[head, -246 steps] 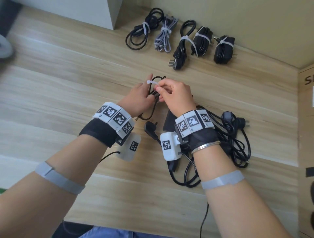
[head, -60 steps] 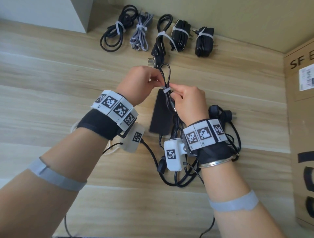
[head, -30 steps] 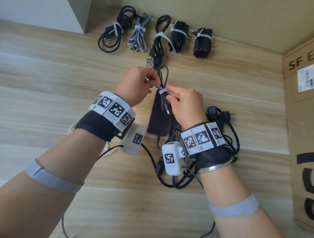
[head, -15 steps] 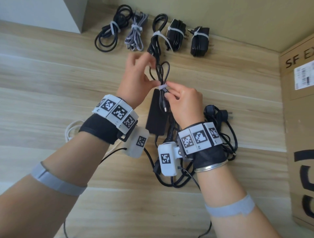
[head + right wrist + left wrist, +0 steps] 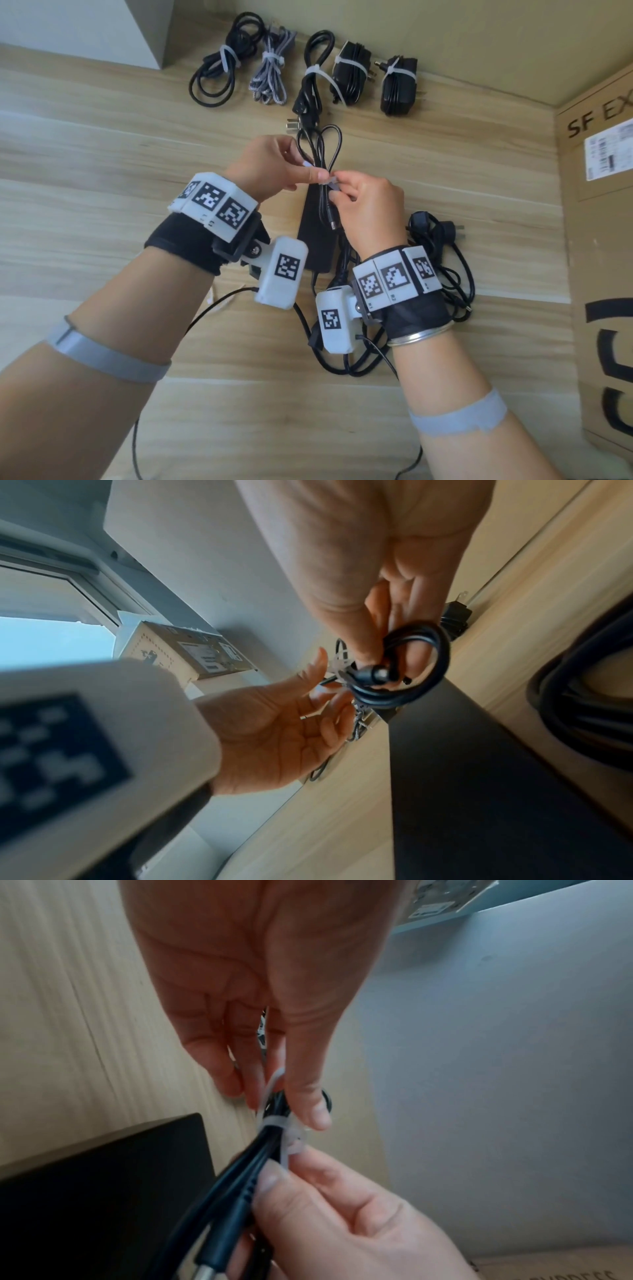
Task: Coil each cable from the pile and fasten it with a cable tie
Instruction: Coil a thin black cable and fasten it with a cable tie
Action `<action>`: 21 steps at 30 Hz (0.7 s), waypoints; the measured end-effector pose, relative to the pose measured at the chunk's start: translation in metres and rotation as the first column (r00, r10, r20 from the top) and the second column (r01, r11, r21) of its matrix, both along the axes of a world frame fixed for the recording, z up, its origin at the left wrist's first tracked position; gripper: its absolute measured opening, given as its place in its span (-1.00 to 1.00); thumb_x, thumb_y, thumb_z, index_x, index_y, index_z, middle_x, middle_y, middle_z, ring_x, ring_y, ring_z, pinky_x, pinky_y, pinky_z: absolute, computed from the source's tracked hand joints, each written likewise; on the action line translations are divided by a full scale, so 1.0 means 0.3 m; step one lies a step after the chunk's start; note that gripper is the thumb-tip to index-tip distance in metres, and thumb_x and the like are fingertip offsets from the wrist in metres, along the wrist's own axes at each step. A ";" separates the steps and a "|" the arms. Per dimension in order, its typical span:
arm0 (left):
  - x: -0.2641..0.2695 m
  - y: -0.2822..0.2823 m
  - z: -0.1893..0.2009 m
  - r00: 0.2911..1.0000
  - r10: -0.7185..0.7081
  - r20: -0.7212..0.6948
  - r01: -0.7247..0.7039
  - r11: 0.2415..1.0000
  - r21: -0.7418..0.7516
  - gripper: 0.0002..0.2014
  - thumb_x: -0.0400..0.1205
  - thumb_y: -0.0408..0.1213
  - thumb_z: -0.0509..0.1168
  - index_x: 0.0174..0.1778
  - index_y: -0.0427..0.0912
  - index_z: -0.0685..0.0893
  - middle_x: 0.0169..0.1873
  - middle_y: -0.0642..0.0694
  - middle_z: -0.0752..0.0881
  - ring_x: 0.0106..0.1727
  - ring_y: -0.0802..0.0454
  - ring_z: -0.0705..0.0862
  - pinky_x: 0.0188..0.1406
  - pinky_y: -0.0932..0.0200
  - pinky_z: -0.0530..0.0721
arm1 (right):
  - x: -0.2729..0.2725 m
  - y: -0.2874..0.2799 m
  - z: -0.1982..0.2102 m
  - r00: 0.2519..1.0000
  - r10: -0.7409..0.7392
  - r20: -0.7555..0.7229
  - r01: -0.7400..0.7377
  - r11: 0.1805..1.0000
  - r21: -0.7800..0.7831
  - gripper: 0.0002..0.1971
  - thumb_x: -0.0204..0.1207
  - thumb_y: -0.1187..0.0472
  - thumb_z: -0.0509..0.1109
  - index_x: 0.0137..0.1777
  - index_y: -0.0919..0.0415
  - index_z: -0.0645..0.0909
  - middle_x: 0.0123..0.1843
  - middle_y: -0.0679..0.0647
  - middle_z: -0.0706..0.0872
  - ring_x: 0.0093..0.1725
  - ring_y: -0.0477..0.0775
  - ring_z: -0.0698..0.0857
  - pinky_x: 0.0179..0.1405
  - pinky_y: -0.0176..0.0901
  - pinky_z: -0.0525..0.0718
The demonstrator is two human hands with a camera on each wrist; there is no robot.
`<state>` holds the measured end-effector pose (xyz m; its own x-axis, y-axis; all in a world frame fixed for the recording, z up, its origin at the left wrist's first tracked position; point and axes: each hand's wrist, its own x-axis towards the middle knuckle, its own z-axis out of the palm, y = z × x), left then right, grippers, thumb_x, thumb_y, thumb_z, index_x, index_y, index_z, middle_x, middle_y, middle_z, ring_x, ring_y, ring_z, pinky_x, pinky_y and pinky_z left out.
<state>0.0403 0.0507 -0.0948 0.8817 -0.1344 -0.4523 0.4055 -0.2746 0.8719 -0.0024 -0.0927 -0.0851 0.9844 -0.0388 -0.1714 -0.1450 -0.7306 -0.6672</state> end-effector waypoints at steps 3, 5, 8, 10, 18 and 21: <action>-0.012 -0.008 0.015 0.998 -0.026 -0.051 0.021 0.994 -0.109 -0.76 0.43 -0.30 0.48 -0.09 -0.24 0.58 -0.18 -0.13 0.73 -0.10 0.00 0.73 0.00 0.18 0.72 | 0.000 0.005 0.005 1.000 -0.027 0.001 0.027 1.000 0.015 -0.66 0.52 0.25 0.41 0.30 0.18 0.62 0.08 0.10 0.80 0.11 -0.01 0.74 0.10 -0.44 0.49; -0.026 -0.019 0.018 0.997 -0.040 -0.071 0.024 0.976 -0.214 -0.66 0.46 -0.35 0.44 0.09 -0.30 0.51 -0.09 -0.22 0.76 -0.02 -0.09 0.75 0.07 0.11 0.73 | 0.003 0.001 0.012 0.998 -0.065 0.020 0.064 0.998 0.027 -0.71 0.49 0.22 0.45 0.20 0.21 0.58 0.00 0.10 0.82 0.02 0.04 0.75 -0.15 -0.43 0.47; -0.039 -0.038 0.034 0.996 -0.003 -0.094 -0.024 0.958 -0.284 -0.61 0.48 -0.38 0.42 0.15 -0.27 0.42 -0.09 -0.19 0.76 -0.02 -0.10 0.76 0.03 0.03 0.75 | 0.006 0.000 0.020 0.996 -0.078 0.036 0.076 0.996 0.042 -0.84 0.47 0.22 0.47 0.00 0.22 0.62 -0.12 0.05 0.82 -0.08 0.01 0.75 -0.24 -0.39 0.49; -0.034 -0.048 0.039 0.995 0.021 -0.097 -0.048 0.958 -0.284 -0.57 0.51 -0.37 0.40 0.23 -0.32 0.41 -0.11 -0.17 0.76 -0.08 -0.09 0.76 0.00 -0.02 0.76 | -0.001 -0.001 0.027 0.995 -0.079 0.056 0.075 0.995 0.069 -0.93 0.48 0.24 0.45 -0.10 0.23 0.66 -0.23 0.02 0.82 -0.18 -0.01 0.75 -0.18 -0.28 0.59; -0.014 -0.066 0.071 0.994 0.014 -0.107 -0.043 0.959 -0.279 -0.69 0.52 -0.34 0.40 0.10 -0.26 0.46 -0.05 -0.31 0.75 -0.28 -0.04 0.78 -0.16 0.05 0.79 | -0.022 -0.017 0.084 0.992 -0.089 0.086 0.096 0.992 -0.077 -0.89 0.53 0.26 0.33 -0.22 0.15 0.61 -0.26 0.01 0.67 -0.22 0.07 0.61 -0.32 -0.12 0.49; 0.001 -0.057 0.073 0.994 0.014 -0.111 -0.038 0.975 -0.219 -0.77 0.51 -0.32 0.41 -0.10 -0.19 0.45 -0.14 -0.28 0.77 -0.29 -0.05 0.78 -0.08 -0.04 0.78 | -0.027 -0.050 0.101 0.992 -0.124 0.030 0.128 0.974 -0.186 -0.84 0.52 0.32 0.28 -0.24 0.13 0.60 -0.10 -0.08 0.43 -0.19 -0.02 0.47 -0.34 -0.20 0.37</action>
<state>0.0407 0.0336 -0.0728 0.8334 -0.2196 -0.5071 0.5054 -0.0685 0.8602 -0.0106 -0.1078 -0.0547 0.9725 -0.1926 -0.1311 -0.2329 -0.8195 -0.5236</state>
